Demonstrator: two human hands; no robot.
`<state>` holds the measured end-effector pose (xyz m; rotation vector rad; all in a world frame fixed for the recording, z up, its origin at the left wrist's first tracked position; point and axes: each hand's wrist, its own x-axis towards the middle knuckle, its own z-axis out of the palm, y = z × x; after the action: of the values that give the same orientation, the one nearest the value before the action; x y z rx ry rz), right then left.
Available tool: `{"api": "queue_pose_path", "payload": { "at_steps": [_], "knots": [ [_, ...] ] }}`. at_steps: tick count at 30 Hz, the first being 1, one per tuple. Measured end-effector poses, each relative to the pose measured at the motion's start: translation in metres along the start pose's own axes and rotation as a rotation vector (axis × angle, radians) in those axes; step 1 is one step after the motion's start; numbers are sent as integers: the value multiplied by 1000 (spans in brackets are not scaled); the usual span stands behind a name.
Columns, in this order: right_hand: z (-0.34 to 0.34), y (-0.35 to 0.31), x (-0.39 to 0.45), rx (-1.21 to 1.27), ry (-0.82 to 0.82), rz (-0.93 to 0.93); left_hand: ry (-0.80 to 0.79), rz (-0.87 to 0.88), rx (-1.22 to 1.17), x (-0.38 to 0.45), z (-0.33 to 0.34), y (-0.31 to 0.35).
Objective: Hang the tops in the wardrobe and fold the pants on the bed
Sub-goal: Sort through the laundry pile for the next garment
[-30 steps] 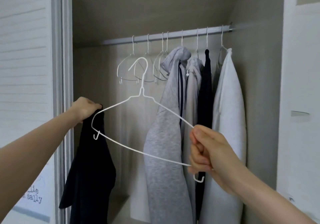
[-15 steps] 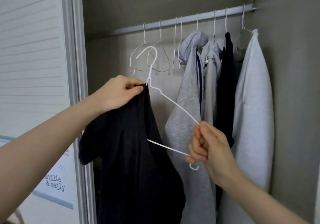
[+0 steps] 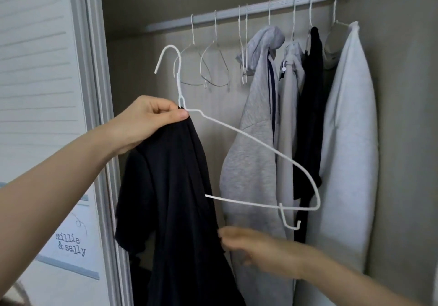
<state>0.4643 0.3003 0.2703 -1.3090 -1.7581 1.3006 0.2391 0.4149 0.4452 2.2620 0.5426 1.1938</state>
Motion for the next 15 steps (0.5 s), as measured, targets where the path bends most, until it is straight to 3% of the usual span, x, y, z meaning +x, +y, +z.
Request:
{"api": "queue_pose_path", "payload": {
  "at_steps": [3,5,8,10,15],
  "knots": [
    [5,21,4,-1077,197,-162,26,1,40,-2,-5,-7],
    [-5,26,4,-1436,309,-247,61,3,146,-8,-17,-19],
    [-30,32,-1,-1455,405,-178,32,-32,392,-17,-30,-39],
    [-42,34,-4,-1414,411,-251,9,-42,532,-25,-28,-52],
    [-38,14,5,-923,441,-398,-58,31,562,-36,-11,-63]
  ]
}}
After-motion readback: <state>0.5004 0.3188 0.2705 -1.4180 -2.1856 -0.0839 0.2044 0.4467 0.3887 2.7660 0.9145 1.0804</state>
